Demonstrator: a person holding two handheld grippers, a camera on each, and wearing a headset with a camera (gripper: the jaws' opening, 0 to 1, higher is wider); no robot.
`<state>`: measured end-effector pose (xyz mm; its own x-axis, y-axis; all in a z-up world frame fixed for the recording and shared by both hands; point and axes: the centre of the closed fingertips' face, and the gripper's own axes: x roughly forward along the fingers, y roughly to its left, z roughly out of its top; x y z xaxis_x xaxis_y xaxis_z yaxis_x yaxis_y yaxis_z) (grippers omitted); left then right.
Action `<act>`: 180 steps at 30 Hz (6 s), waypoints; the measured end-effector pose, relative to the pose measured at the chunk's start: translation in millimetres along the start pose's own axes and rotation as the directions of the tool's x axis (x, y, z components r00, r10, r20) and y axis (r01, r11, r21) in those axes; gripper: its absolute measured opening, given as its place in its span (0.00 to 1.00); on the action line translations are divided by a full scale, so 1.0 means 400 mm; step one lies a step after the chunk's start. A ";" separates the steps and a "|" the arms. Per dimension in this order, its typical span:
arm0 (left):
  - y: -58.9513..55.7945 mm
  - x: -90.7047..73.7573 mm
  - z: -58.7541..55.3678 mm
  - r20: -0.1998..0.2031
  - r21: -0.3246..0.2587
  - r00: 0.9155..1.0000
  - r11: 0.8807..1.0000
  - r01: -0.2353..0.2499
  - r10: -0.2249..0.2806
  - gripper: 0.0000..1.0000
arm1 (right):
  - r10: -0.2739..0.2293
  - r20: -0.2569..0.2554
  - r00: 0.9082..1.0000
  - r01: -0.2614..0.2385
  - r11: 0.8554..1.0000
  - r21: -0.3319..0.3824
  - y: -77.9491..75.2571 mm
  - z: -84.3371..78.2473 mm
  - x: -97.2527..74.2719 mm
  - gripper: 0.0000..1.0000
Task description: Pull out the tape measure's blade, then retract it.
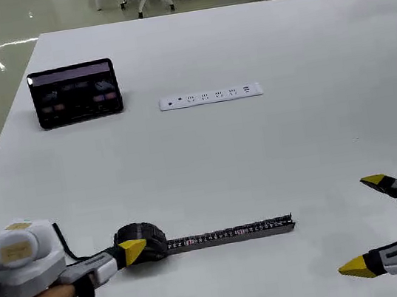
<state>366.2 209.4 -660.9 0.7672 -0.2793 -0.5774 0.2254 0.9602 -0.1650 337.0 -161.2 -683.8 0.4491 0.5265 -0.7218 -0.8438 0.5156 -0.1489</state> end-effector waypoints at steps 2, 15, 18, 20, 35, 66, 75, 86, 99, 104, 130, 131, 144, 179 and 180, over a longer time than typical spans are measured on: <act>-0.030 0.030 -0.021 -0.020 0.006 1.000 1.000 -0.006 0.007 1.00 | 0.014 -0.026 1.000 -0.015 1.000 -0.017 -0.003 -0.004 0.022 1.00; -0.027 0.129 -0.031 0.090 0.017 0.985 0.989 -0.150 0.148 1.00 | 0.117 -0.112 0.987 -0.130 0.984 -0.123 -0.008 0.024 0.131 0.93; -0.026 0.151 -0.061 0.061 -0.013 0.989 0.991 -0.134 0.135 1.00 | 0.152 -0.141 0.978 -0.177 0.966 -0.187 -0.015 0.043 0.160 0.87; -0.024 0.158 -0.073 0.049 -0.004 0.990 0.991 -0.136 0.136 1.00 | 0.164 -0.149 0.975 -0.193 0.959 -0.208 -0.018 0.054 0.178 0.81; -0.035 0.172 -0.057 0.121 -0.007 0.988 0.995 -0.095 0.095 1.00 | 0.320 -0.280 0.905 -0.393 0.882 -0.259 0.005 0.053 0.248 0.52; -0.031 0.174 -0.089 0.020 0.026 0.994 0.994 -0.109 0.109 0.64 | 0.319 -0.382 0.868 -0.397 0.906 -0.147 0.032 0.006 0.268 0.11; -0.030 0.169 -0.093 0.014 0.027 0.993 0.993 -0.114 0.113 0.63 | 0.314 -0.363 0.877 -0.389 0.908 -0.155 0.033 0.009 0.268 0.11; -0.029 0.165 -0.096 0.002 0.011 0.995 0.995 -0.101 0.101 0.63 | 0.311 -0.301 0.902 -0.373 0.910 -0.179 0.039 0.015 0.271 0.10; -0.030 0.166 -0.097 -0.007 0.006 0.996 0.996 -0.093 0.093 0.63 | 0.319 -0.302 0.898 -0.383 0.905 -0.184 0.060 0.049 0.295 0.10; -0.030 0.167 -0.097 -0.008 0.005 0.996 0.996 -0.092 0.092 0.63 | 0.322 -0.300 0.898 -0.386 0.903 -0.187 0.062 0.055 0.299 0.10; -0.030 0.169 -0.096 -0.010 0.002 0.996 0.996 -0.089 0.089 0.63 | 0.319 -0.282 0.905 -0.375 0.911 -0.171 0.085 0.085 0.329 0.11; -0.030 0.170 -0.095 -0.011 0.002 0.996 0.996 -0.088 0.088 0.63 | 0.319 -0.281 0.905 -0.375 0.911 -0.172 0.087 0.087 0.330 0.11; -0.030 0.171 -0.095 -0.011 0.001 0.996 0.996 -0.087 0.087 0.63 | 0.317 -0.279 0.906 -0.371 0.913 -0.167 0.097 0.098 0.335 0.11; -0.031 0.172 -0.095 -0.011 -0.001 0.996 0.996 -0.086 0.086 0.63 | 0.315 -0.240 0.918 -0.357 0.921 -0.156 0.130 0.138 0.366 0.11; -0.031 0.172 -0.095 -0.010 -0.001 0.996 0.996 -0.086 0.086 0.63 | 0.316 -0.237 0.919 -0.357 0.921 -0.157 0.132 0.140 0.368 0.11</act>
<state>393.4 178.3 -728.8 0.7775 -0.1958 -0.5977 0.1584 0.9806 -0.1153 375.1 -18.6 -760.0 0.0761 0.4866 -0.8703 -0.9835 0.1804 0.0148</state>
